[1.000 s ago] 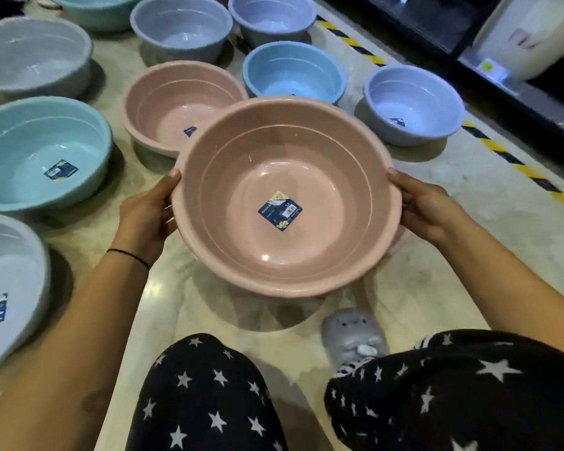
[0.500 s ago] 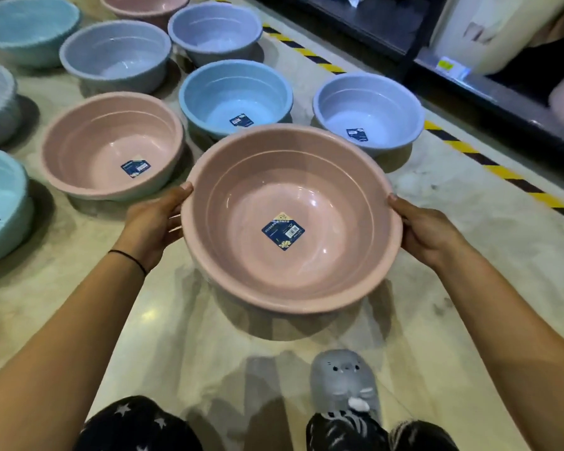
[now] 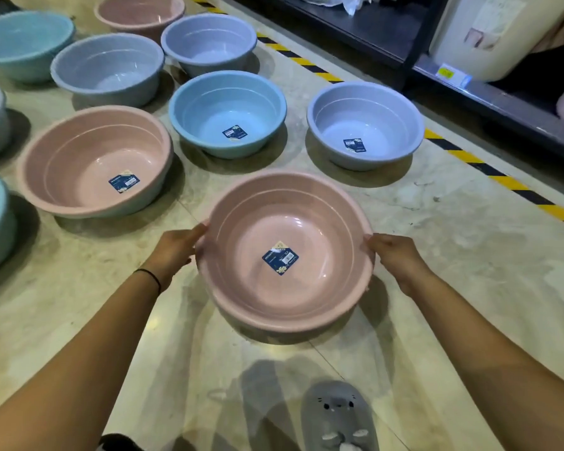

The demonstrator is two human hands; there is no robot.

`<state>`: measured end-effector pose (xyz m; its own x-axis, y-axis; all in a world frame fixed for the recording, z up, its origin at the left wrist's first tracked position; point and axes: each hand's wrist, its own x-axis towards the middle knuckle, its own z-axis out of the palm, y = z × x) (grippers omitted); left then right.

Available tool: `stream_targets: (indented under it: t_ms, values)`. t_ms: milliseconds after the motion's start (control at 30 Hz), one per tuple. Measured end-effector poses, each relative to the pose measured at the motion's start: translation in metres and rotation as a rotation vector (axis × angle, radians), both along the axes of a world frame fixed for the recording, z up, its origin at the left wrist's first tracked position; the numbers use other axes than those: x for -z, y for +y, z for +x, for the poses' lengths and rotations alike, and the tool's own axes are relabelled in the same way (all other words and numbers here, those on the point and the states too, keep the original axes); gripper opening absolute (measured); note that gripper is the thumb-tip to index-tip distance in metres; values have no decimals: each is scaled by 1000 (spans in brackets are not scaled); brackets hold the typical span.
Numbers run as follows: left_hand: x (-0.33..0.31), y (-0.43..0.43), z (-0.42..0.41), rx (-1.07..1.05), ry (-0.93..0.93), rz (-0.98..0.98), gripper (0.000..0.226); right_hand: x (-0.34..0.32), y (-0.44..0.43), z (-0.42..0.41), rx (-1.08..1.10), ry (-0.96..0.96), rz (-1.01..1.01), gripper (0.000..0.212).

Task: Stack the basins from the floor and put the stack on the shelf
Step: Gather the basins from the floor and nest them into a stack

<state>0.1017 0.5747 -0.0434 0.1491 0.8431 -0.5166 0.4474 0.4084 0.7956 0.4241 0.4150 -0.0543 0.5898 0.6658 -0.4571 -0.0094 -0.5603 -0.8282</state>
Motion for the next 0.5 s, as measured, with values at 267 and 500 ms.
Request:
stream_targets:
  t_ms: [267, 500]
  values:
    - [11, 12, 14, 110, 271, 63, 56, 23, -1, 9, -44, -72, -59, 47]
    - [46, -2, 3, -34, -79, -223, 57, 38, -8, 0, 91, 342, 15, 35]
